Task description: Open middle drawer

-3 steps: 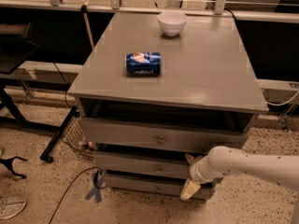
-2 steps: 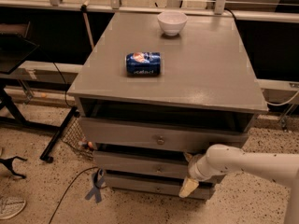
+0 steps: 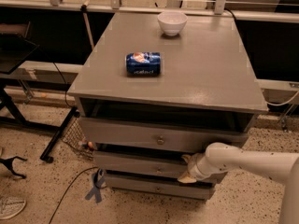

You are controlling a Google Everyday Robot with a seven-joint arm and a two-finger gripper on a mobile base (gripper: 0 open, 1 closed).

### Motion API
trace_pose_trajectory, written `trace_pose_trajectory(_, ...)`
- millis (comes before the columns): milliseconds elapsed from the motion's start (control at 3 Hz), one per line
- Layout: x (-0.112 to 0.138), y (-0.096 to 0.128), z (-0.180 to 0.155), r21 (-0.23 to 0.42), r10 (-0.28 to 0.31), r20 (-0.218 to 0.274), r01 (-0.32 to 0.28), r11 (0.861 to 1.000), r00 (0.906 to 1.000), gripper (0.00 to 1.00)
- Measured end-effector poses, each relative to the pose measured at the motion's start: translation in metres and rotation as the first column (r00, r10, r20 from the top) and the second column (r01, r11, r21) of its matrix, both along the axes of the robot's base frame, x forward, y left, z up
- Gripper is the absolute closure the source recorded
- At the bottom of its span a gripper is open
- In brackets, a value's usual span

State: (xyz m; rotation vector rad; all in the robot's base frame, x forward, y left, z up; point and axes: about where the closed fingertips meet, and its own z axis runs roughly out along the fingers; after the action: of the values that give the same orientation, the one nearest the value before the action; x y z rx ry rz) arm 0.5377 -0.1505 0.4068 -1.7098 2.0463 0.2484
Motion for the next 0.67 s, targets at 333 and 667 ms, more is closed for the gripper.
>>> trace_pose_trajectory(333,0.0006,0.0021,0.0024,0.004,0.016,-0.002,-0.016,1.0,0.9999,0.74)
trace_pose_trajectory(667,-0.0022,0.0022,0.0024,0.004,0.016,-0.002,-0.016,1.0,0.9999,0.95)
